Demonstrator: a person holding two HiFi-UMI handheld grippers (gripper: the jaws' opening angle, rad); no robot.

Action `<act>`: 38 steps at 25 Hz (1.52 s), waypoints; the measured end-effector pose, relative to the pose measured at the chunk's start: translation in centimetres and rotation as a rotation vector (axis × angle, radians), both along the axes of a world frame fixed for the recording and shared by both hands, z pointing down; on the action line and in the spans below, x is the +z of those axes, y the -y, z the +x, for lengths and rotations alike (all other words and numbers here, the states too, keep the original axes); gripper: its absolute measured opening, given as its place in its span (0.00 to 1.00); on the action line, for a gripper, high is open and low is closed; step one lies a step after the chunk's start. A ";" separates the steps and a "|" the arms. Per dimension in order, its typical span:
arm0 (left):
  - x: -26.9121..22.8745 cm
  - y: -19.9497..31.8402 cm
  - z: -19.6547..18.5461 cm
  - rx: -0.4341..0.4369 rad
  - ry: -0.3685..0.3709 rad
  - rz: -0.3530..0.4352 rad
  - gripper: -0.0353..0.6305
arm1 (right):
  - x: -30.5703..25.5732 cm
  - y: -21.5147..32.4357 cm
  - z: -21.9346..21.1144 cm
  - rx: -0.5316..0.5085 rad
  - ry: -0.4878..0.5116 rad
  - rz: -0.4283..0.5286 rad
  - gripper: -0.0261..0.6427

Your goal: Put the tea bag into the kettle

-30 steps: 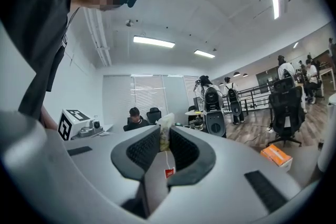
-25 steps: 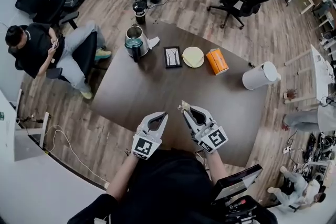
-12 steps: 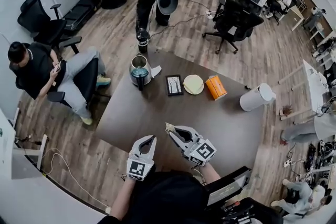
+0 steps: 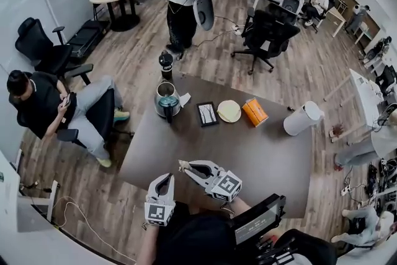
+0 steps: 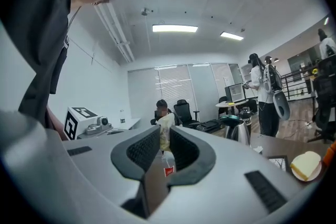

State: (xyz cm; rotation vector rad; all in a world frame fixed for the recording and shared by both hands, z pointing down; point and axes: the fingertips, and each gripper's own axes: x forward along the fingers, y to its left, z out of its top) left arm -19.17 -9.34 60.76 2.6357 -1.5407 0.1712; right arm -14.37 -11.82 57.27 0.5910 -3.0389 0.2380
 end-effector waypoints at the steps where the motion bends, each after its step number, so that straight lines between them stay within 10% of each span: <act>1: 0.1 0.0 -0.6 0.000 0.003 0.003 0.06 | 0.2 -0.1 -0.7 -0.009 -0.002 0.001 0.13; 38: 1.7 -3.1 -11.9 -0.148 0.017 -0.015 0.06 | 4.5 -3.8 -10.8 -0.187 -0.113 -0.065 0.13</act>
